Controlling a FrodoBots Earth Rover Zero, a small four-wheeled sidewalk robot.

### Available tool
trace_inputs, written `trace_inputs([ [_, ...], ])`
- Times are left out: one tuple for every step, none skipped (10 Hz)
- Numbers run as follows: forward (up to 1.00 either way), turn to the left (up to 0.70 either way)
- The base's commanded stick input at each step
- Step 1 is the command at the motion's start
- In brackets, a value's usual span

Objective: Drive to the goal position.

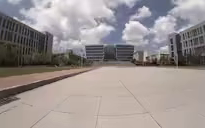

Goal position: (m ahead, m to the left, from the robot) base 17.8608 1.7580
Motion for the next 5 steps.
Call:
trace_inputs([
  [0.70,-0.24],
  [0.70,-0.08],
  [0.70,0.00],
  [0.70,0.00],
  [0.70,0.00],
])
